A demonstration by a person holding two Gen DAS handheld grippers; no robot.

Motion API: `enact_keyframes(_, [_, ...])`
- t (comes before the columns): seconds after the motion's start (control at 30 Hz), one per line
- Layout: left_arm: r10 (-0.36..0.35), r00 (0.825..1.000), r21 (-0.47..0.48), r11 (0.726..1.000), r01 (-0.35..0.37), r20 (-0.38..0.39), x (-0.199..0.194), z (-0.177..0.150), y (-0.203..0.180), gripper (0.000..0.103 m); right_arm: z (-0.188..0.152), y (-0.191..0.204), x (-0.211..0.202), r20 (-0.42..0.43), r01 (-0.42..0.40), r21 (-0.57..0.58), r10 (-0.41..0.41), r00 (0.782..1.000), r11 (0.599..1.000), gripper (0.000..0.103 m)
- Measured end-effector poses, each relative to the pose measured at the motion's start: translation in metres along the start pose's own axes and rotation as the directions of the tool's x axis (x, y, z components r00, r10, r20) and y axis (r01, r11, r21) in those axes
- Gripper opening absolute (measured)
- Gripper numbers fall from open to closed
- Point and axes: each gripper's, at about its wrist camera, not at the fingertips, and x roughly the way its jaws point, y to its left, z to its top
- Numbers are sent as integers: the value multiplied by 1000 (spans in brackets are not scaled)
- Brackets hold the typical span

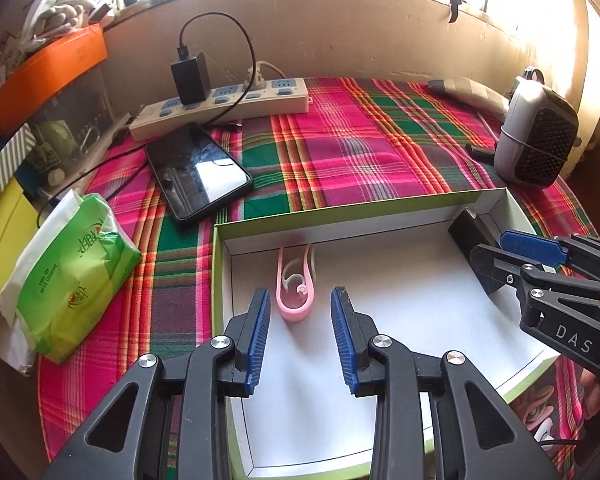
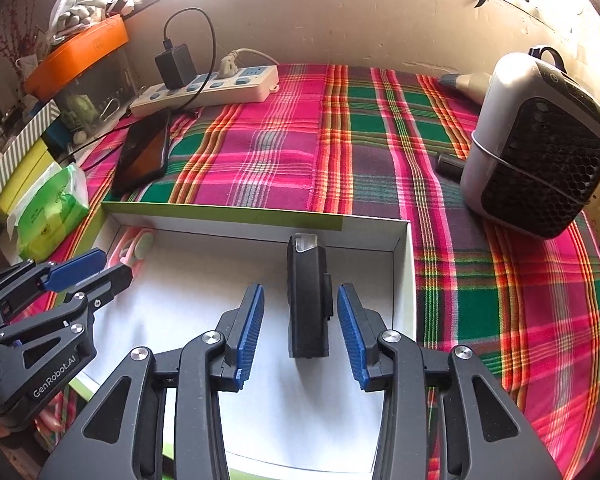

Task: Organize objects
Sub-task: 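Open the left gripper to drop the pink clip while the right releases the black device, then withdraw both grippers from the box toward the walnuts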

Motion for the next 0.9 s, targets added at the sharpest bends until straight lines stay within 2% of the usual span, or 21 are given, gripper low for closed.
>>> enact_keyframes(0.43, [-9, 999, -15, 1000, 10, 47, -42, -25, 0, 30, -17, 11, -37, 67, -4, 5, 3, 998, 1000, 40])
enact_keyframes(0.7, [7, 998, -28, 1000, -5, 64, -62, -47, -1, 30, -43, 17, -57, 96, 4, 13, -6, 995, 1000, 40])
enact_keyframes(0.9, [-10, 997, -30, 999, 12, 70, -74, -64, -5, 30, -62, 16, -73, 118, -15, 36, 11, 993, 999, 40])
